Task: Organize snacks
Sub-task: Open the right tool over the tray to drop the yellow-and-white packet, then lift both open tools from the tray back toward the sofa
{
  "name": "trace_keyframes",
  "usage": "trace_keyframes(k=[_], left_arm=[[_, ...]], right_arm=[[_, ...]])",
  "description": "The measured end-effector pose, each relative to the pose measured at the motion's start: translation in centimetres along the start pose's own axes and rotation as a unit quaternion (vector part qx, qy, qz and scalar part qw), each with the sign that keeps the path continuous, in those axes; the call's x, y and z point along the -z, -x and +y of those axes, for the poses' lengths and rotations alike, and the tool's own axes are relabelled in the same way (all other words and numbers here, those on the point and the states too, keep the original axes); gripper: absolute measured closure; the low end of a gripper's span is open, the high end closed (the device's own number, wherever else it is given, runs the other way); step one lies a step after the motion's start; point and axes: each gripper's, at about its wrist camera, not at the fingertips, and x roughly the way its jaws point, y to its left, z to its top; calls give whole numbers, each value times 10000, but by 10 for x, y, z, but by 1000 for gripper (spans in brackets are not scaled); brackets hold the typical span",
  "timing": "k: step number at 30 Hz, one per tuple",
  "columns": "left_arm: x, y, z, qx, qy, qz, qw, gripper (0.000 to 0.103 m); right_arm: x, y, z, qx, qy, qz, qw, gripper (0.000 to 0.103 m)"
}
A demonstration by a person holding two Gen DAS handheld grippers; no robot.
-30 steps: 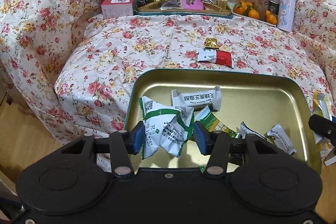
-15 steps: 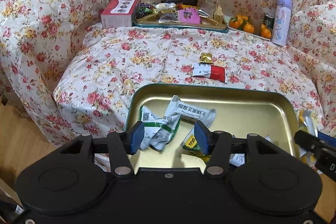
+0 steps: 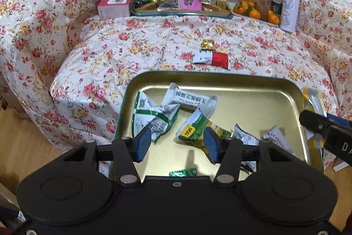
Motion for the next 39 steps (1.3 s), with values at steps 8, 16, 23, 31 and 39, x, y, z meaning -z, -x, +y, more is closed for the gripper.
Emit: trace_keyframes(k=[8, 16, 23, 31, 39], left_arm=[[7, -4, -8, 41, -143, 208, 9997, 44], [7, -4, -9, 0, -145, 225, 9996, 44], [7, -6, -6, -19, -121, 289, 9995, 44], [9, -7, -5, -60, -94, 336, 9994, 44], [10, -8, -3, -66, -35, 382, 9992, 44]], right_arm=[[0, -1, 0, 4, -16, -8, 10000, 67], [0, 1, -2, -42, -31, -12, 10000, 58], [2, -1, -2, -49, -52, 95, 9999, 58], [4, -2, -1, -76, -19, 153, 9999, 57], [7, -3, 1, -123, 33, 232, 9997, 57]])
